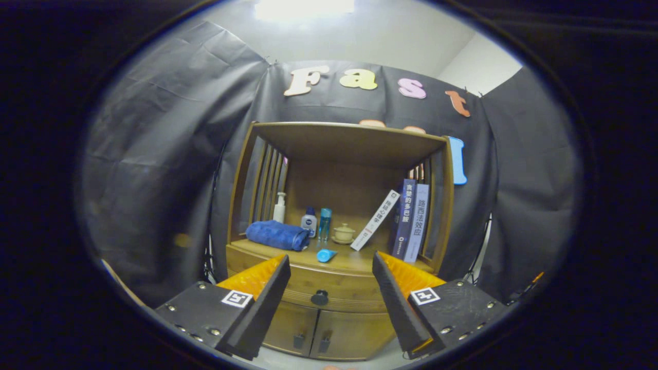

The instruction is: Pull open the drawer, take out the items inside it, and place them on the countertop above the cabinet.

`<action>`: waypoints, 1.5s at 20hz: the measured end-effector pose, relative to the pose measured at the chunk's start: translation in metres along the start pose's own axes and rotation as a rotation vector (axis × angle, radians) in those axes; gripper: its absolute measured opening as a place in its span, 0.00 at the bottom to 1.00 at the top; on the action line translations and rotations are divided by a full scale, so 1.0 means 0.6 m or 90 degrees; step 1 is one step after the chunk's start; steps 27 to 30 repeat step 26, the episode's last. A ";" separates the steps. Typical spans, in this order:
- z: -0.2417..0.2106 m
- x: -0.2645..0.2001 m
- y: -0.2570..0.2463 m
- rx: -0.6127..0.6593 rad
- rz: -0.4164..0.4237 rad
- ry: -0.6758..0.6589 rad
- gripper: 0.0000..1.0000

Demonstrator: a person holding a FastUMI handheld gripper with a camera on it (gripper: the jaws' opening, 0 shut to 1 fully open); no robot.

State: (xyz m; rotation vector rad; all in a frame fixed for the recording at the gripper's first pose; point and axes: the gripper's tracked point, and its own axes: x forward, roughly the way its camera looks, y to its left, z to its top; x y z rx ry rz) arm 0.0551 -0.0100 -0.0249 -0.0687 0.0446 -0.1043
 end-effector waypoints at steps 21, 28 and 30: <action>0.005 -0.060 -0.142 0.012 -0.062 -0.041 0.96; 0.048 -0.040 -0.205 -0.001 -0.088 -0.103 0.96; 0.048 -0.040 -0.205 -0.001 -0.088 -0.103 0.96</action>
